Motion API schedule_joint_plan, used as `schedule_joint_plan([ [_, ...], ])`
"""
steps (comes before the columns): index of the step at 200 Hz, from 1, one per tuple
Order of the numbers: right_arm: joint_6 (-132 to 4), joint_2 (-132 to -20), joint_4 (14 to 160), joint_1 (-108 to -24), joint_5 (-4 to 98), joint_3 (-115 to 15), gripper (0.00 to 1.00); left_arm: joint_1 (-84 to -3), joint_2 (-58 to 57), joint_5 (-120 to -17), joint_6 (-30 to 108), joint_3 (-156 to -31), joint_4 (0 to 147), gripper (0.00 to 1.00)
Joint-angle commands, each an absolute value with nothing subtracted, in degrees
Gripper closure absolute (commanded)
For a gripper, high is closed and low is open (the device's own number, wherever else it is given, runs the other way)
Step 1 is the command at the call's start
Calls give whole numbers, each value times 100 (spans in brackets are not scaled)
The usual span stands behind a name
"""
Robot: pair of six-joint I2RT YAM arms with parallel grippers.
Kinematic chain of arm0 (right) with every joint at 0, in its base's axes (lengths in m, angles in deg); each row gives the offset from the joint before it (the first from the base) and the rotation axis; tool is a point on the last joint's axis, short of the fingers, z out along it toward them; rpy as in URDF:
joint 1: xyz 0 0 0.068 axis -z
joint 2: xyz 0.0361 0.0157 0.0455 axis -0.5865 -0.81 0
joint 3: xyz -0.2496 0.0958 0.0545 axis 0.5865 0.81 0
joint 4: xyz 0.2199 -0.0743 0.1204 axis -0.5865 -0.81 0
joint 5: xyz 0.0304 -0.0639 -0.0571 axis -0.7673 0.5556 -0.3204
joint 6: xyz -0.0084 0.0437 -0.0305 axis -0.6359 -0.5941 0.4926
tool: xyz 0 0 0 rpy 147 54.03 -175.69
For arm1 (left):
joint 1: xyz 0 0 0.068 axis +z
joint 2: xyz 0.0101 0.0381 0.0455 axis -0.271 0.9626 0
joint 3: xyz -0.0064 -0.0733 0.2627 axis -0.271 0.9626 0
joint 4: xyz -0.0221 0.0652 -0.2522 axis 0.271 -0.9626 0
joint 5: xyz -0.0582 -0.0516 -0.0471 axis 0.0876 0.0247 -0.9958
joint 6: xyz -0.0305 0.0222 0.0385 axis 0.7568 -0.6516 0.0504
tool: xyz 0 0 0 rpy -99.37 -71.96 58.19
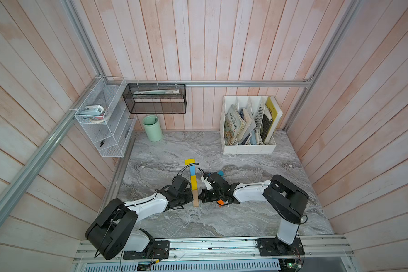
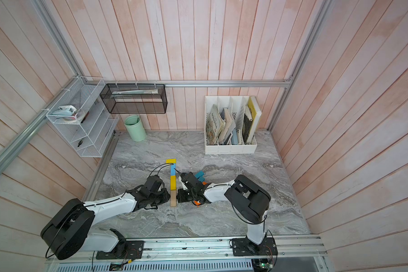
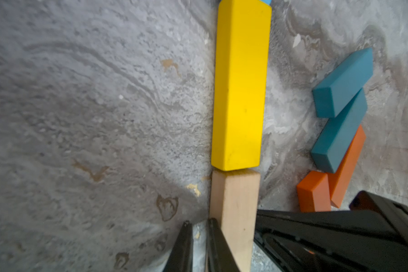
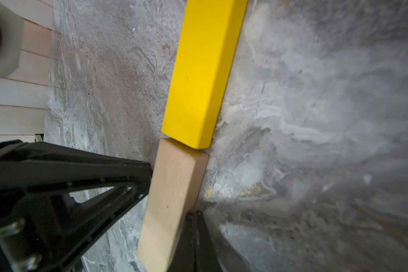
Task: Assemble a giraffe with building blocks
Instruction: Assemble the building block at the center of the board.
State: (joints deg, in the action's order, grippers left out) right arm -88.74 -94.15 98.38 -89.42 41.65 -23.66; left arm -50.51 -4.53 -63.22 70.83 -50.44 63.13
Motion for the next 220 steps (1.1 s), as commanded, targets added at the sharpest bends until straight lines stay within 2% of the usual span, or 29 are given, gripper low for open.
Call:
schedule_joint_plan([
  [1,-8798,-9382,9762,-8939,4039,-2426,100,-5079,-408,-6434,7035,-4921,5990,82],
  [220,-8699,-9446,9643,-8877,4019,-2600,100,-4886,-445,-6389,6902,-4988,5858,82],
])
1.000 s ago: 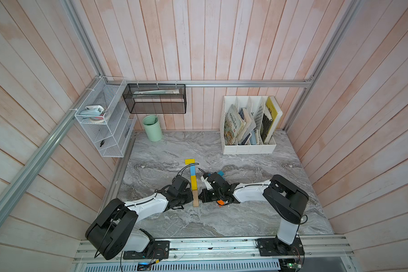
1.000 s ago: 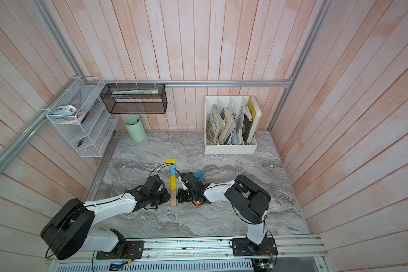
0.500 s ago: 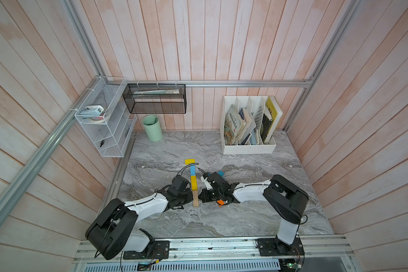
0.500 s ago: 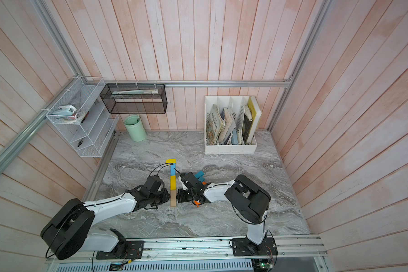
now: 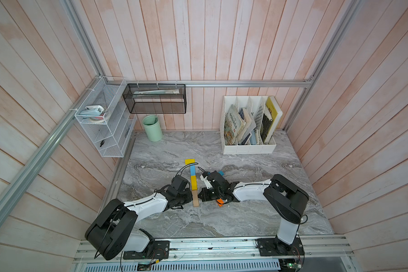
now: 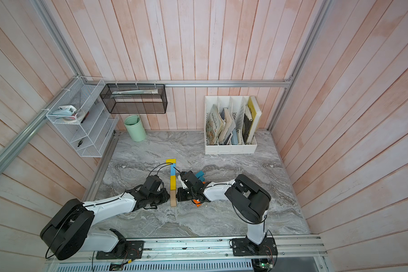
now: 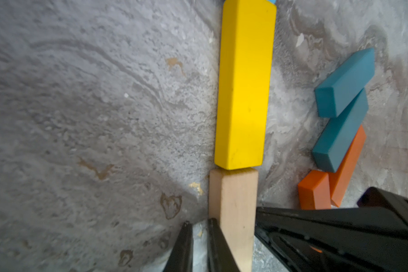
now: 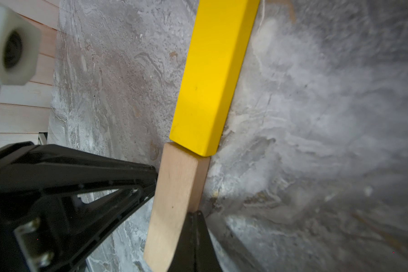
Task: Assemble a giraffe with building blocks
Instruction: Assemble the building block at the center of the board.
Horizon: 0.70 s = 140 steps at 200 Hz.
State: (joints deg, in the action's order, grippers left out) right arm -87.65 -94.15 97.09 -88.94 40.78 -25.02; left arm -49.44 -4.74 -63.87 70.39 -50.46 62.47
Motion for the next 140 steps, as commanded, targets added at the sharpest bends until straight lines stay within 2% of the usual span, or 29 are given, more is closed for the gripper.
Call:
schedule_joint_plan([
  [1,-8699,-9445,9643,-8875,4020,-2599,100,-4882,-444,-6389,6902,-4992,5855,82],
  [62,-8579,-8941,9412,-8847,4633,-2458,100,-4697,-400,-6351,6787,-5045,5853,82],
  [101,-8473,-8360,9000,-8890,5096,-2193,100,-4657,-766,-6026,6813,-5111,5427,79],
  [140,-8173,-7999,8473,-9677,5639,-1834,100,-4434,-1314,-6143,6844,-4848,5343,78],
])
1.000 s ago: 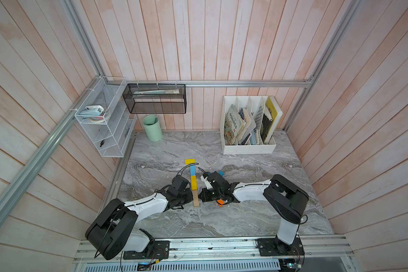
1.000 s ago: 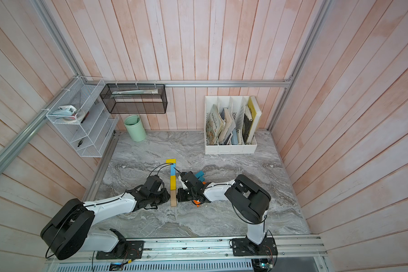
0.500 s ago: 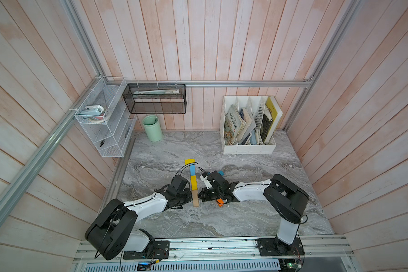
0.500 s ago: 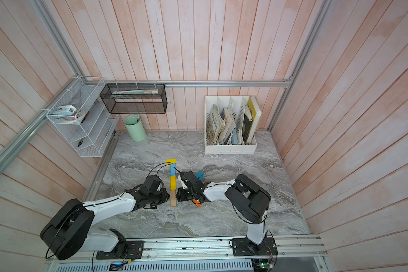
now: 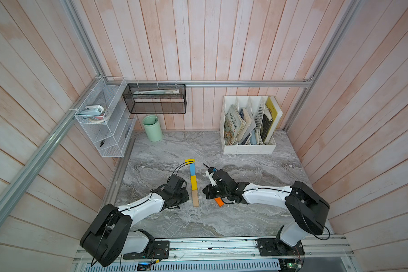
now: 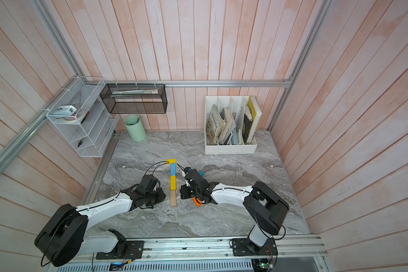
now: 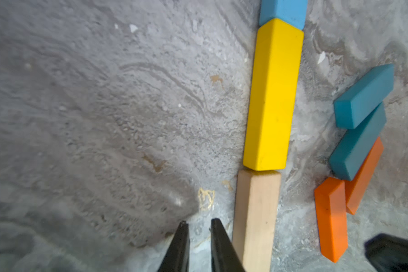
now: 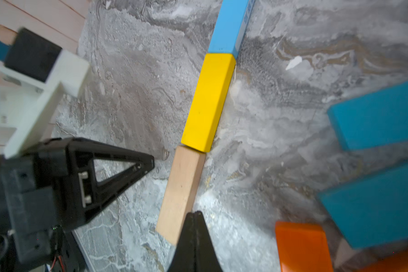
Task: Assemble a giraffe with building blocks
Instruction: Assemble the building block at the center of the board.
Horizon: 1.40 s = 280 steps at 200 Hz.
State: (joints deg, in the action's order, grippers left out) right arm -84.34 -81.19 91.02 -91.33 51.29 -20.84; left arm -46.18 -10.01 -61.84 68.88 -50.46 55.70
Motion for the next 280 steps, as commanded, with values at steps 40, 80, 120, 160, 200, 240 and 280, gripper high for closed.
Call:
schedule_joint_plan([
  [40,-8541,-7786,8518,-10500,5870,-1434,100,-3815,-1824,-6610,6863,-4478,5658,78],
  [80,-8699,-8070,8753,-10691,5865,-1433,100,-3653,-1858,-6666,6787,-4476,5746,79],
  [120,-8599,-8676,8797,-10754,5706,-1932,100,-3646,-1747,-6741,6709,-4477,5852,79],
  [160,-8576,-9026,8461,-10745,6112,-2419,100,-3638,-1897,-6706,6638,-4441,5735,80],
  [200,-8609,-9195,8196,-10746,6340,-2708,100,-3612,-2025,-6670,6567,-4458,5610,80],
  [240,-8594,-9250,8126,-10745,6403,-2844,100,-3593,-2027,-6701,6549,-4476,5613,80],
  [280,-8603,-9334,8121,-10728,6403,-2932,100,-3582,-1991,-6733,6533,-4508,5625,80],
])
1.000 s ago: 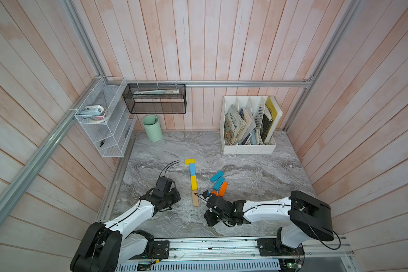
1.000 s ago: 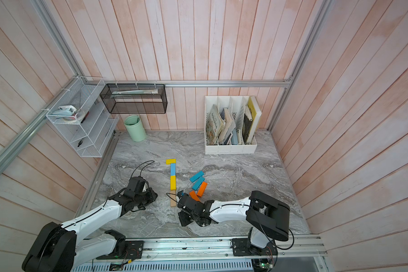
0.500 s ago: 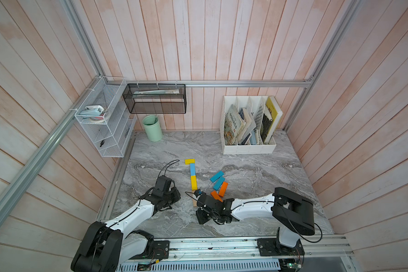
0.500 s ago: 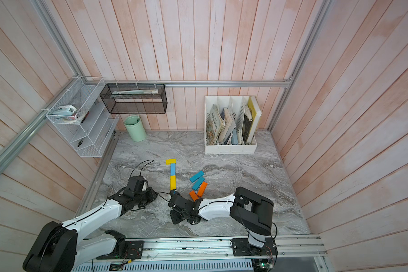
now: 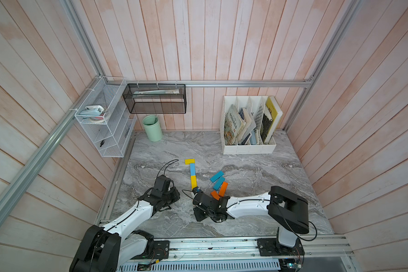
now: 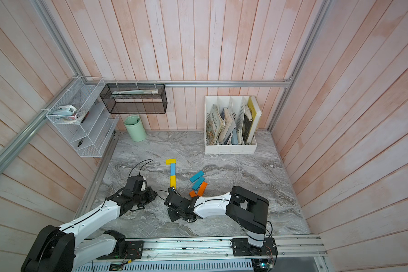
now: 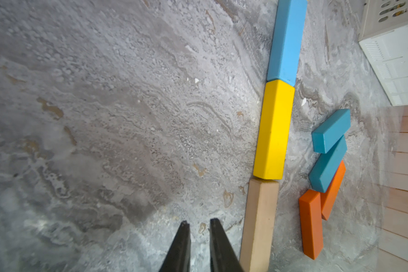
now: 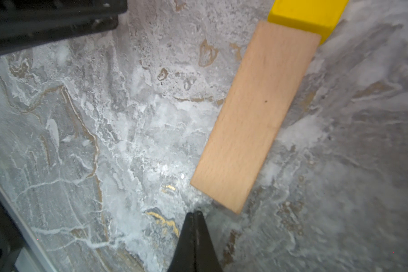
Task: Assemble a giraffe with building blocks
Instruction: Assemble the building block at the center of the board.
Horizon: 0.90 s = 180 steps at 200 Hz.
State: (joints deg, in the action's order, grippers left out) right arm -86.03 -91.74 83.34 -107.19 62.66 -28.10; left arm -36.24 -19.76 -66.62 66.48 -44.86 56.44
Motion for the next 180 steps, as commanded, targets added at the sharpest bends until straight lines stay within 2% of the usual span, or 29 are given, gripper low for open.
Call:
schedule_joint_plan([
  [1,-8603,-9331,8122,-10728,6398,-2932,100,-3584,-1991,-6733,6532,-4505,5624,80],
  [180,-8449,-9404,8211,-10455,6347,-3044,100,-3585,-1849,-6788,6506,-4520,5720,80],
])
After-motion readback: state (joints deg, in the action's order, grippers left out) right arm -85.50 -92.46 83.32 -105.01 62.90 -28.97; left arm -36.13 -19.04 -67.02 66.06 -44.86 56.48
